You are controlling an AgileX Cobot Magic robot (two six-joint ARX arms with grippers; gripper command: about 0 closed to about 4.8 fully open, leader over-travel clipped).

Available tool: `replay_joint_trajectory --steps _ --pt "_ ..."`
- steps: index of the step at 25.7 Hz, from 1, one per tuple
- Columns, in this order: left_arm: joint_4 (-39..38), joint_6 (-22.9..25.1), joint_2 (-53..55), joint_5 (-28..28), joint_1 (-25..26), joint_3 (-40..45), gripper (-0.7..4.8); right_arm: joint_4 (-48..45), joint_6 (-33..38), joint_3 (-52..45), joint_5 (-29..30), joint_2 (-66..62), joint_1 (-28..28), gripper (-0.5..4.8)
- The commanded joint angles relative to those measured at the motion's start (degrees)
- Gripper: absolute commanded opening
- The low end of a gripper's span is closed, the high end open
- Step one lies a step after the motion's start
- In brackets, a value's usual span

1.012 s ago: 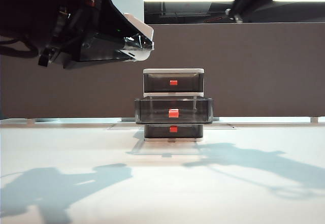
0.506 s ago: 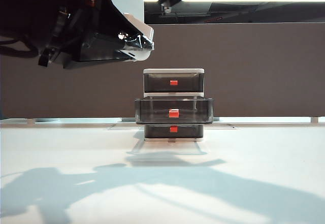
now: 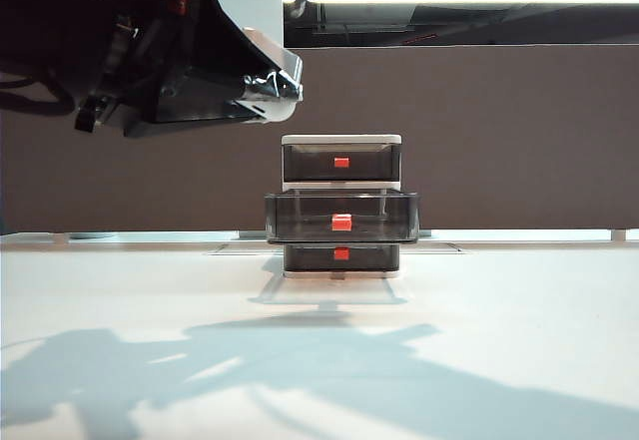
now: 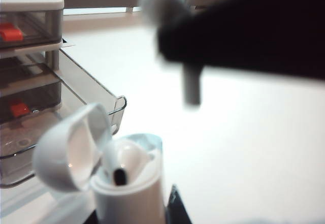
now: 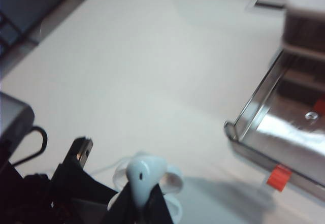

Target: Pick up the earphone case on the table, open the lid, insert the wireless earphone on the table into it, close the lid, put the earphone case into the second layer of the drawer, and finally close the drawer.

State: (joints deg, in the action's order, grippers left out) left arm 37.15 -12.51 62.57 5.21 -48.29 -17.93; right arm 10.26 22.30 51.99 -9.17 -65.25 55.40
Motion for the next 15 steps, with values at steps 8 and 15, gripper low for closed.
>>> replay_joint_trajectory --steps 8,15 --pt "-0.4 3.1 -0.1 0.3 -0.1 -0.2 0.65 -13.7 0.2 -7.6 -1.2 3.3 0.1 -0.01" --pt "-0.2 8.2 -0.1 0.3 -0.1 -0.2 0.65 -14.4 0.2 -8.0 -1.1 3.0 0.1 -0.01"
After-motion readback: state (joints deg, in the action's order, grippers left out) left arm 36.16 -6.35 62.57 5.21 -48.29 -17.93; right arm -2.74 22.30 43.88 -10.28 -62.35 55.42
